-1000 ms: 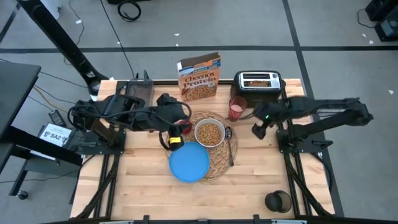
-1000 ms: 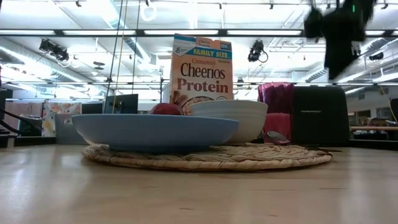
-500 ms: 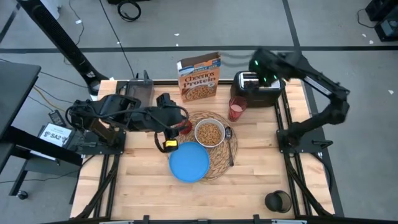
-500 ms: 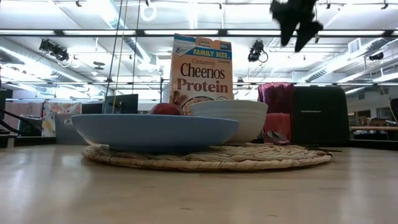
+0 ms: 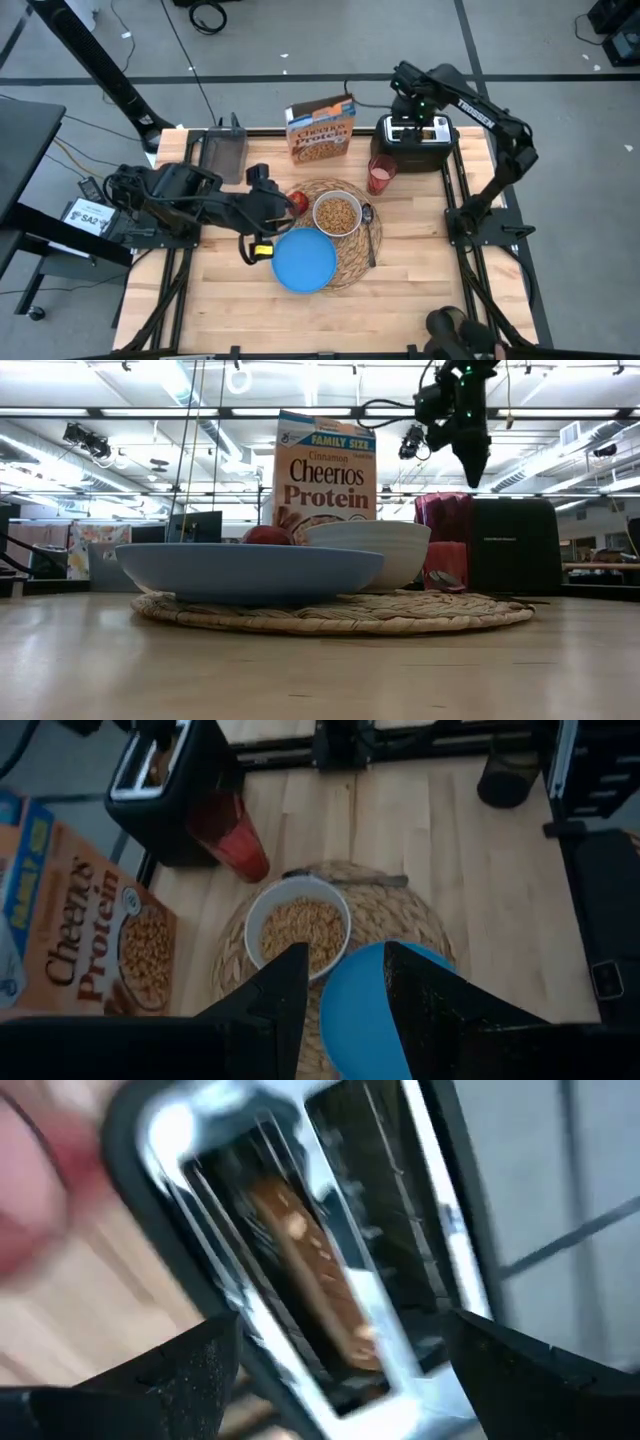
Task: Arrange a breakfast setting
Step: Put the bagel on top of the blue plate
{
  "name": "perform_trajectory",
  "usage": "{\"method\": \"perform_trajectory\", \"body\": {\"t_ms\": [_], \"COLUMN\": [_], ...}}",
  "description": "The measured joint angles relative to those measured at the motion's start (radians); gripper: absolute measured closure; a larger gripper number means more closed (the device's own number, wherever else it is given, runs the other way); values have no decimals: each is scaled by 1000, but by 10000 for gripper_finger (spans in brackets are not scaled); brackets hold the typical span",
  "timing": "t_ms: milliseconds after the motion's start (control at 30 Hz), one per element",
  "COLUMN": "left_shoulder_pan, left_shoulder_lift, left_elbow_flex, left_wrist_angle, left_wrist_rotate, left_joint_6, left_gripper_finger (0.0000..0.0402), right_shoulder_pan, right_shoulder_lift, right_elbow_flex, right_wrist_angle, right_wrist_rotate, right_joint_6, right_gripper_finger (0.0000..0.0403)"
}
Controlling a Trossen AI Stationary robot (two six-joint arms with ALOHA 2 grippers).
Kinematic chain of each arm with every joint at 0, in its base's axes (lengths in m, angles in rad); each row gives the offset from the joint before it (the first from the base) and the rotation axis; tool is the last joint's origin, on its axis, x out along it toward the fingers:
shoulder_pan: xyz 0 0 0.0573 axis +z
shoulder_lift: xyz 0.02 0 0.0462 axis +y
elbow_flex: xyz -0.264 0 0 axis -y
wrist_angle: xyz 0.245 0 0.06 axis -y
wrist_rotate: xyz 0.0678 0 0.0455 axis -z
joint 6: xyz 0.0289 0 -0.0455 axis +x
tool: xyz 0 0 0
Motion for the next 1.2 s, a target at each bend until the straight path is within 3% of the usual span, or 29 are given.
{"method": "perform_trajectory", "body": {"t_ms": [167, 400, 533, 633, 833, 1200], "left_shoulder_pan": [0, 21, 71, 100, 136, 180], "left_shoulder_lift": [2, -64, -121, -154, -218, -306], "left_elbow_flex": [0, -1, 0, 0, 0, 0], "left_wrist_angle": [-35, -61, -87, -112, -113, -114], "left_wrist_rotate": [-23, -79, -69, -67, -65, -66], "left_joint_6": [-47, -14, -14, 8, 46, 80], "left_gripper_finger": [263, 263, 263, 263, 263, 263], "right_shoulder_pan": [0, -16, -25, -56, -87, -82], "right_shoulder_lift": [21, 53, 13, -4, 4, -3], "right_elbow_flex": [0, 0, 0, 0, -61, -116], "right_wrist_angle": [-9, 23, 21, 21, 73, 106], "right_wrist_rotate": [49, 28, -47, -126, -156, -129], "right_joint_6": [-250, -323, -349, -395, -434, -447], "right_gripper_finger": [79, 166, 199, 209, 211, 222]}}
